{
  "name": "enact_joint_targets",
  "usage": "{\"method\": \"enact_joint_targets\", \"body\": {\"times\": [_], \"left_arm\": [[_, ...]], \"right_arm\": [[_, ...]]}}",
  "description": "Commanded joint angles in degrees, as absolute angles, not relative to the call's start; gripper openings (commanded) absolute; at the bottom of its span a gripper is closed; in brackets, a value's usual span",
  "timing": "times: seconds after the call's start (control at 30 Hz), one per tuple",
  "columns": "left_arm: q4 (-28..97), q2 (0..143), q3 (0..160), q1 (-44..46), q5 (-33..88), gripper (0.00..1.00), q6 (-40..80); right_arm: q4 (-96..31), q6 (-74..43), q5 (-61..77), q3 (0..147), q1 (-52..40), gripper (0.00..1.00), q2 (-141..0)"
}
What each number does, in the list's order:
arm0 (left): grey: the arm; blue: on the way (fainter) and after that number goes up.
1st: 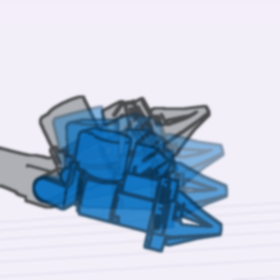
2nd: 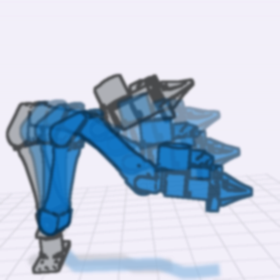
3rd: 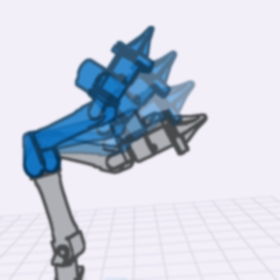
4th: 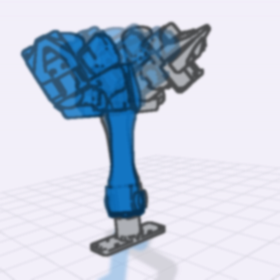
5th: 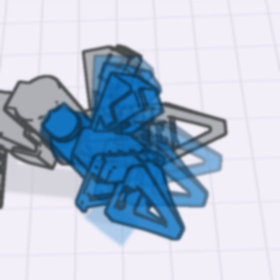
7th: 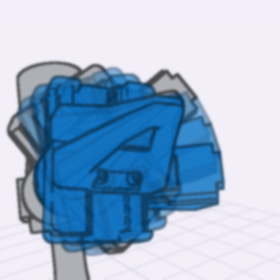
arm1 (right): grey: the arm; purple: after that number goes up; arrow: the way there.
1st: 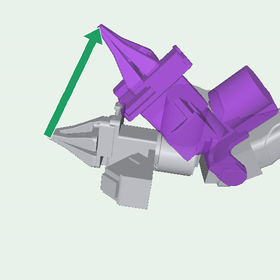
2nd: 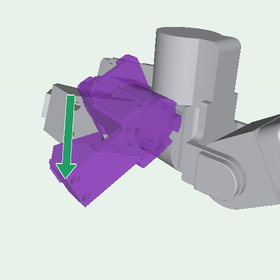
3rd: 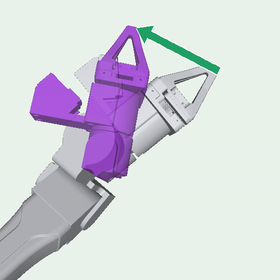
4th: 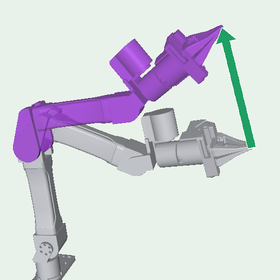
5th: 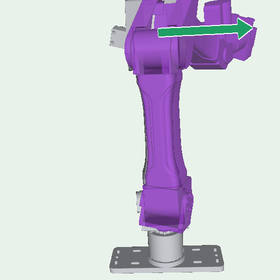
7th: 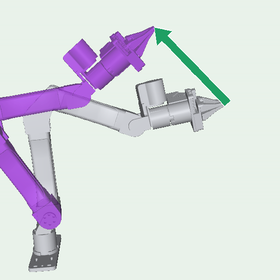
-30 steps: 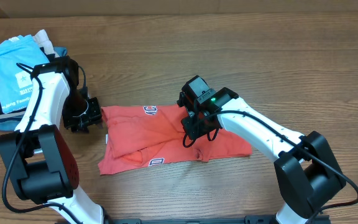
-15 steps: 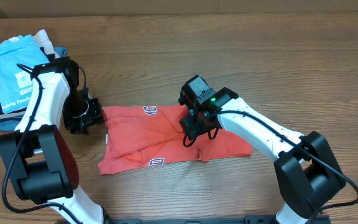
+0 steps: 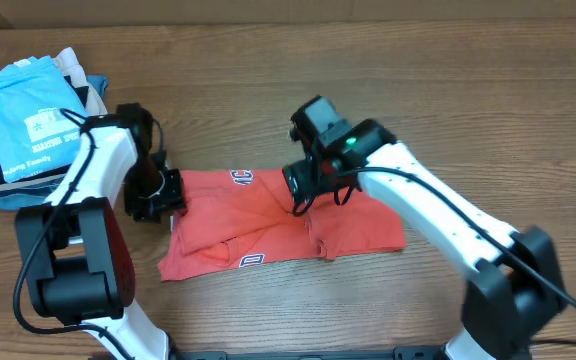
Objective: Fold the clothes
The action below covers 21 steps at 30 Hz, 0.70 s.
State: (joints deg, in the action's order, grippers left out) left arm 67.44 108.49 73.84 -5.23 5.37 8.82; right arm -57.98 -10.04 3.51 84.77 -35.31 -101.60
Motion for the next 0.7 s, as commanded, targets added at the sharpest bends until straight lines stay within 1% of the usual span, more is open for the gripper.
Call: {"method": "enact_joint_targets", "body": {"times": [0.0, 0.33, 0.67], "left_arm": [[67.51, 107.24, 73.21, -3.36, 6.24, 0.53, 7.62], [66.89, 107.24, 72.2, -2.11, 5.5, 0.55, 8.47], [57.14, 107.24, 62.92, -2.11, 5.58, 0.58, 9.28]], "right_arm": [[-59.2, -10.94, 2.59, 88.18, -33.78, 0.84, -96.33], [-63.72, -10.96, 2.57, 88.14, -31.09, 0.84, -95.46], [-63.77, -10.96, 2.61, 88.14, -31.09, 0.84, -95.46]]}}
